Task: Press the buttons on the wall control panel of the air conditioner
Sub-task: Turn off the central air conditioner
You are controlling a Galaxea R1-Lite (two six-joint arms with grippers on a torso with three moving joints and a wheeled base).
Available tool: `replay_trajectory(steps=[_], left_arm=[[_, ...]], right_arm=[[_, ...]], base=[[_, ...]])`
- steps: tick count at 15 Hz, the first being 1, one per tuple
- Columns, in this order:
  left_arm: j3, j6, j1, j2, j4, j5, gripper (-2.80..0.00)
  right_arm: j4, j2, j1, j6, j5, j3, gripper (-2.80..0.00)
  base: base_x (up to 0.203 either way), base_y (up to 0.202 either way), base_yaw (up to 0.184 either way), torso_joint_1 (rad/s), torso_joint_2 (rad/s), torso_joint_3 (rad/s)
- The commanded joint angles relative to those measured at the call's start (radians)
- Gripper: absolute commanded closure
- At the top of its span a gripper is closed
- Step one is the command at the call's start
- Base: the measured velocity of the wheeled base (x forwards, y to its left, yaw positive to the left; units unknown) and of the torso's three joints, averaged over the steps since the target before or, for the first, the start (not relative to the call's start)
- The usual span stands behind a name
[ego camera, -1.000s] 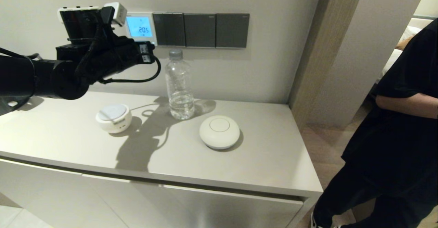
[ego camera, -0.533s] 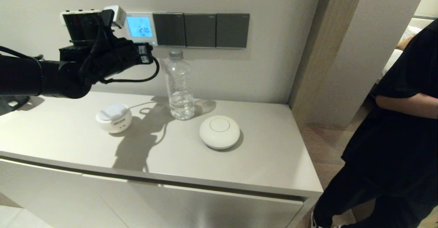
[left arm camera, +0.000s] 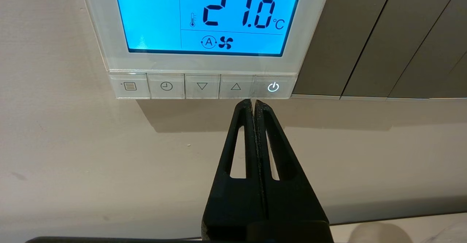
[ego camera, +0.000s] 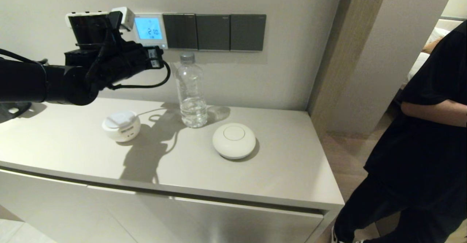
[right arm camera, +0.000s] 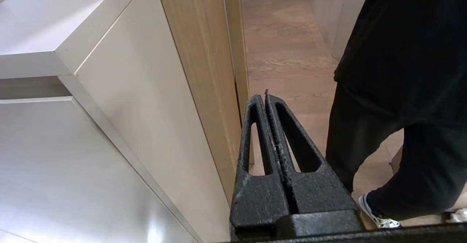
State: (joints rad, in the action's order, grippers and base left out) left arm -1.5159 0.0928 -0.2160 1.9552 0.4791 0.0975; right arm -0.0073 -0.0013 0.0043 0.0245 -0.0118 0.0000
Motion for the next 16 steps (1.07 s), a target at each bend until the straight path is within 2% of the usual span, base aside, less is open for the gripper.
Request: replay_trajectory(steps=[1, 16], left_arm=[[0.002, 0.002, 0.0, -0.009, 0.004, 0.001, 0.0], [0.002, 0.003, -0.008, 0.007, 0.042, -0.002, 0.0]], right_arm=[[0.0, 0.001, 0.0, 0.0, 0.001, 0.003, 0.0], [0.0, 0.001, 0.0, 0.0, 0.0, 0.003, 0.0]], base=[[0.0, 0.0, 0.0, 0.0, 0.0, 0.0], [0.0, 0.0, 0.0, 0.0, 0.0, 0.0]])
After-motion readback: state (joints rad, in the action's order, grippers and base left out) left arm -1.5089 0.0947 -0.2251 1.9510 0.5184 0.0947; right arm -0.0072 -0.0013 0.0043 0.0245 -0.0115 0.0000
